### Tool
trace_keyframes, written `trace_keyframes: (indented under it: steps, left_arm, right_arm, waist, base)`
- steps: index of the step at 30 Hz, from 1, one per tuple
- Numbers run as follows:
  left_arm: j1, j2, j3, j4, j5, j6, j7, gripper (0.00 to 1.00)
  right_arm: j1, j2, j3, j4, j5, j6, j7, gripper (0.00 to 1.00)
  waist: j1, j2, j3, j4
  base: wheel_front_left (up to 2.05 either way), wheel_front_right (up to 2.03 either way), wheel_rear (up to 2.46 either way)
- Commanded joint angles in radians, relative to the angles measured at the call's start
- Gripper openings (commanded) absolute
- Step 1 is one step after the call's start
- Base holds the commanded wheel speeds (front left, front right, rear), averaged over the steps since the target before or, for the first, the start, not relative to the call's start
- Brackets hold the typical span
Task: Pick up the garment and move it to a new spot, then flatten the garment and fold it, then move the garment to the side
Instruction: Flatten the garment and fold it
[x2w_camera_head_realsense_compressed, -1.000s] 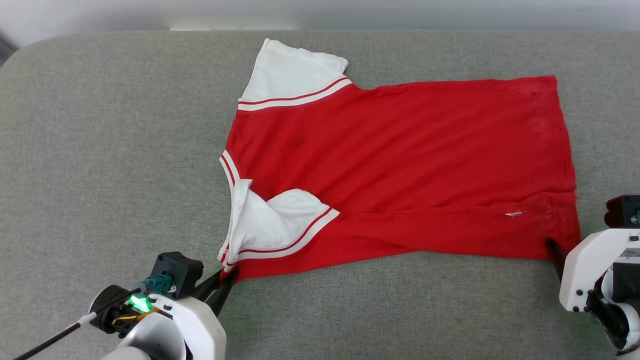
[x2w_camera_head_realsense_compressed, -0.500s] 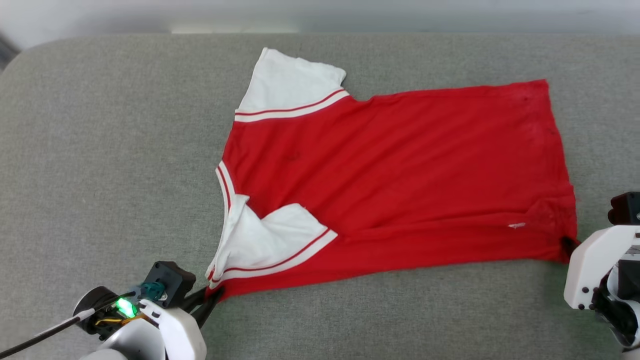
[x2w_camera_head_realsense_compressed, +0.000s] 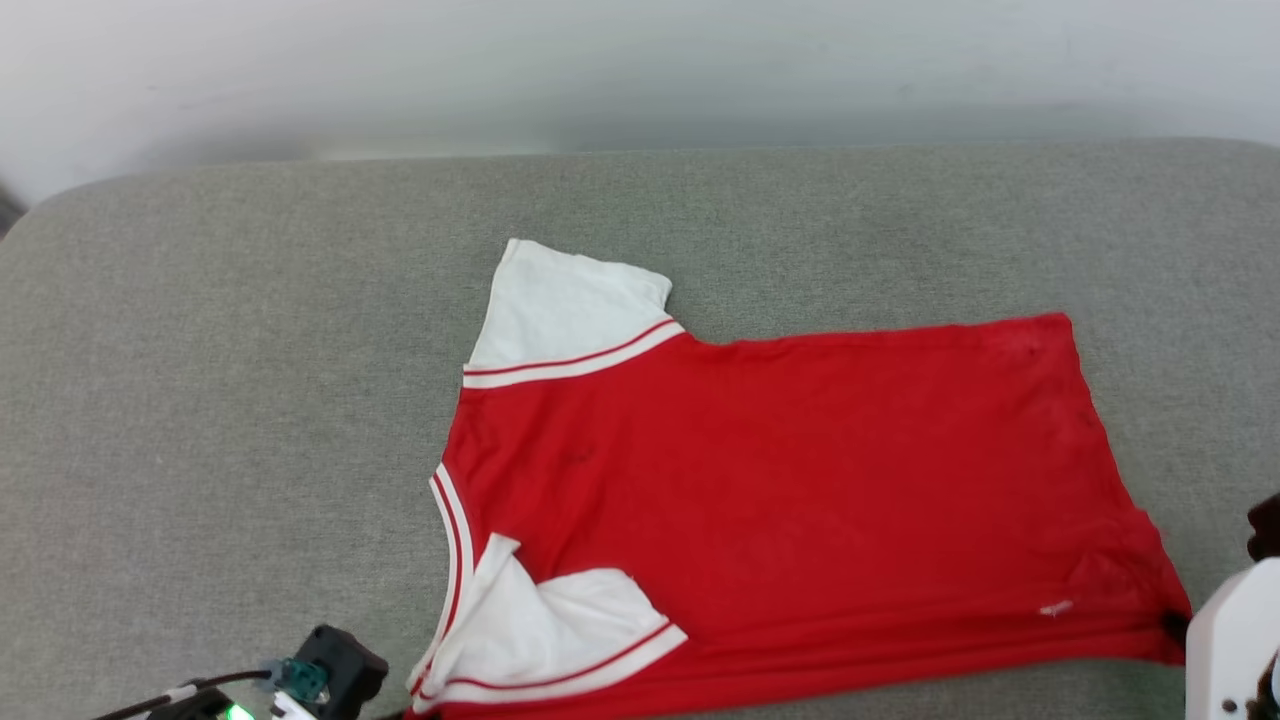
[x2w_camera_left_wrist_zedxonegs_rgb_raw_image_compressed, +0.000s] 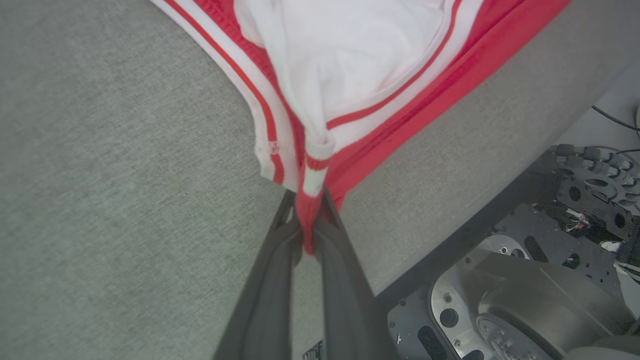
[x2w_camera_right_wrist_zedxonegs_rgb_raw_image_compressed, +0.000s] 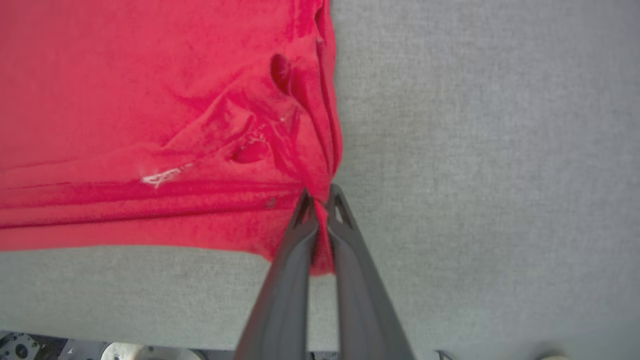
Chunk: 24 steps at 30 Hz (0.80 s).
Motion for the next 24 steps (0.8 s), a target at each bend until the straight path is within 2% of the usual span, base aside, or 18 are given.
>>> trace_keyframes:
  steps: [1,9,10,11,12,18,24]
  left_arm:
    - [0.019,0.005,-0.007,-0.001,-0.007,0.005,0.008,0.00]
    - [0.034,-0.052,-0.037,0.033,-0.026,-0.016,-0.006,0.00]
    - [0.032,-0.059,-0.036,0.043,-0.029,-0.017,-0.011,0.31]
    - [0.029,-0.066,-0.034,0.053,-0.025,-0.018,-0.019,0.78]
    - [0.021,-0.090,-0.031,0.084,-0.025,-0.018,-0.041,1.00]
    - [0.020,-0.120,0.003,0.108,-0.012,-0.014,-0.155,1.00]
    - [0.043,-0.170,0.106,0.122,-0.003,0.048,-0.390,1.00]
  right_arm:
    - [0.032,-0.013,-0.014,-0.021,0.004,-0.002,0.023,0.00]
    - [0.080,0.021,-0.017,-0.018,-0.004,-0.002,0.029,0.00]
    - [0.071,0.034,-0.019,-0.008,0.006,-0.002,0.022,0.00]
    - [0.061,0.044,-0.021,0.001,0.009,-0.002,0.010,0.00]
    - [0.045,0.042,-0.018,0.032,-0.019,-0.002,-0.038,1.00]
    - [0.016,0.038,-0.009,0.051,-0.024,-0.002,-0.135,1.00]
    - [-0.013,0.041,0.011,0.000,0.016,-0.002,-0.280,1.00]
  waist:
    - [0.0000,0.0000,-0.007,-0.007]
    - [0.0000,0.0000,-0.004,-0.015]
    - [0.0000,0.0000,-0.004,-0.017]
    - [0.0000,0.0000,-0.003,-0.017]
    - [0.0000,0.0000,-0.007,-0.014]
    - [0.0000,0.0000,-0.034,-0.007]
    - [0.0000,0.0000,-0.074,-0.001]
  base:
    - [0.00,0.00,0.00]
    - [0.00,0.00,0.00]
    - [0.00,0.00,0.00]
    - [0.00,0.00,0.00]
    - [0.00,0.00,0.00]
    - [0.00,0.00,0.00]
    - [0.00,0.00,0.00]
